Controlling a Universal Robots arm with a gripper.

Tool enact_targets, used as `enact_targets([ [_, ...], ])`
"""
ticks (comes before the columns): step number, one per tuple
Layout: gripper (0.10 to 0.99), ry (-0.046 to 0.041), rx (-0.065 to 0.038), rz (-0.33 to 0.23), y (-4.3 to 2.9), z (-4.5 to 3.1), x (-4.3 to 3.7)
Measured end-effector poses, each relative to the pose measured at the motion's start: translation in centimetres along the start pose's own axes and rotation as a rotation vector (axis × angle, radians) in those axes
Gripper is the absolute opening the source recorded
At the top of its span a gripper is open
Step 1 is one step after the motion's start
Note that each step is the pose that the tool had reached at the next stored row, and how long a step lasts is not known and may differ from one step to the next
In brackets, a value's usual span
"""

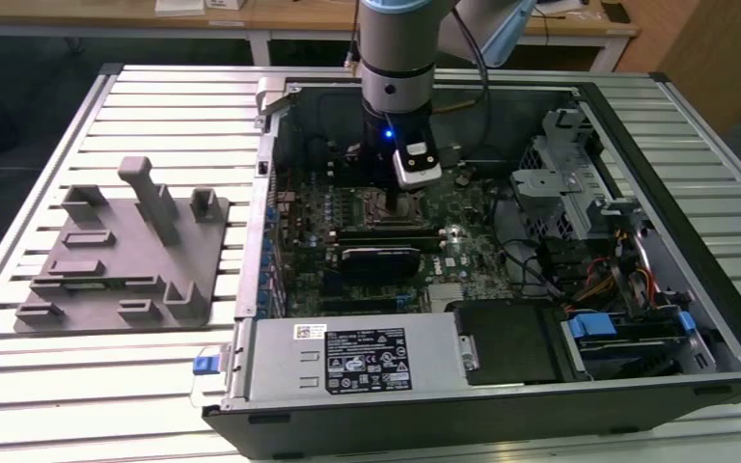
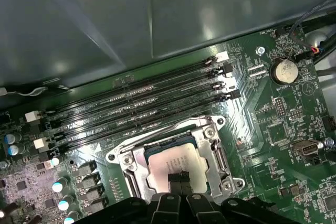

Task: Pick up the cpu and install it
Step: 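Install the first cpu locking lever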

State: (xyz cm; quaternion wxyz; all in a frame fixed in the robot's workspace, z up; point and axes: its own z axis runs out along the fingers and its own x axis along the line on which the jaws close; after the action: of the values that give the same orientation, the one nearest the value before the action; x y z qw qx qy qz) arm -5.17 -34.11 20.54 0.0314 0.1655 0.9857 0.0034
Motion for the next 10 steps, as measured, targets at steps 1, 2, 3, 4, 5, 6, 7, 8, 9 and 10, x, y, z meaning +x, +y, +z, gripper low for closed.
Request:
enact_targets([
  [1, 0.106, 0.0000, 0.000, -0.001, -0.01, -0.06, 0.00],
  [2, 0.106, 0.0000, 0.000, -0.003, 0.00, -0.17, -0.01],
  [3, 0.106, 0.0001, 0.000, -0.005, 0.01, -0.37, -0.02],
  [4, 0.106, 0.0001, 0.000, -0.007, 0.01, -0.59, -0.04],
  [5, 0.106, 0.0001, -0.001, -0.008, 0.01, -0.84, -0.05],
  [6, 0.106, 0.0002, -0.001, -0.010, 0.02, -1.12, -0.07],
  [7, 0.106, 0.0002, -0.001, -0.011, 0.03, -1.40, -0.08],
  [8, 0.106, 0.0002, -0.001, -0.012, 0.03, -1.71, -0.10],
  [9, 0.106, 0.0002, -0.001, -0.014, 0.04, -2.01, -0.12],
  [10, 0.106, 0.0002, -0.001, -0.015, 0.04, -2.26, -0.14],
])
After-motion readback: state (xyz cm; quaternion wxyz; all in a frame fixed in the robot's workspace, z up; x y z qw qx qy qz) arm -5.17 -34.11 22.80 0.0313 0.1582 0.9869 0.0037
